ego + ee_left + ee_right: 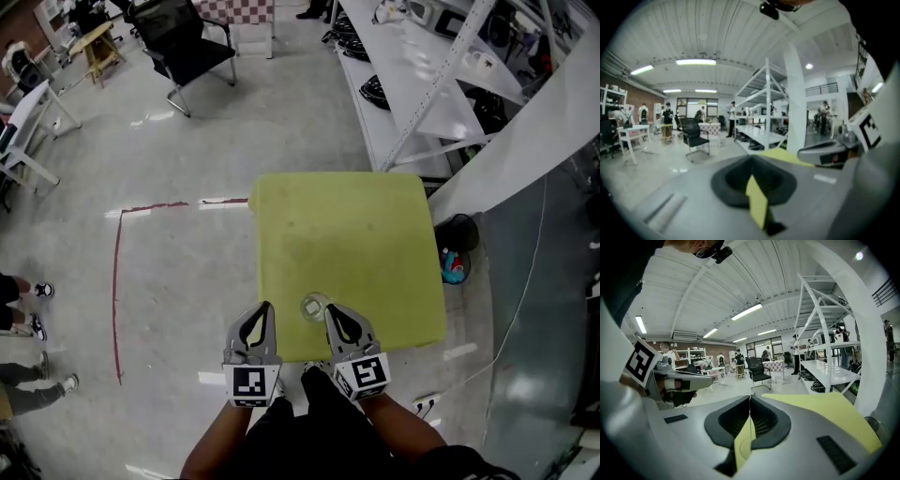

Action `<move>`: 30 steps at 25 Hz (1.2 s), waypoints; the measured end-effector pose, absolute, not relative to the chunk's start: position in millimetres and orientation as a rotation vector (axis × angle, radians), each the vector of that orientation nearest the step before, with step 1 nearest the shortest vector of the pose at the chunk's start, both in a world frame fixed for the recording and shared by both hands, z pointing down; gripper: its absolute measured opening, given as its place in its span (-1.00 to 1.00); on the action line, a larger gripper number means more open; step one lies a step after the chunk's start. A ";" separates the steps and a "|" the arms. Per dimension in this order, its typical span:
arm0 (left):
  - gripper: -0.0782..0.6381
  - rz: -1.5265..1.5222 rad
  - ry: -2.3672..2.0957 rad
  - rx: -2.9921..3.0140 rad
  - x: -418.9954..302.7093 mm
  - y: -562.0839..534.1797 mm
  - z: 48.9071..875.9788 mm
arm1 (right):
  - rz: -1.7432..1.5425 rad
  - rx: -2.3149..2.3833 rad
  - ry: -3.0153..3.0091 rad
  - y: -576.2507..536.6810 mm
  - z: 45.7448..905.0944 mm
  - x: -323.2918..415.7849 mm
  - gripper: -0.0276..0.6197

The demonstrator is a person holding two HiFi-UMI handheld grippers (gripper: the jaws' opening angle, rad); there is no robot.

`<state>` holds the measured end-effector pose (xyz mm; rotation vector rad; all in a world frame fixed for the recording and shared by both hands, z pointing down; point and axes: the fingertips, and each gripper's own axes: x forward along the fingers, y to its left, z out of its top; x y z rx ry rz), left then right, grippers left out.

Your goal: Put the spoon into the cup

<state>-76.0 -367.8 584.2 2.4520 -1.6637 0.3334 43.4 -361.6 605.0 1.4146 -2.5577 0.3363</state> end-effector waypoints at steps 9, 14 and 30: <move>-0.76 0.441 -1.653 2.406 -87.4 -365.6 611.3 | 0.419 1.346 -2.475 -363.9 659.1 38.6 -0.88; -0.76 0.408 -1.612 2.396 -76.9 -362.0 616.1 | 0.425 1.371 -2.445 -363.6 674.1 42.5 -0.88; -0.76 0.427 -1.579 2.411 -68.6 -347.8 614.4 | 0.425 1.416 -2.421 -356.7 670.4 50.6 -0.73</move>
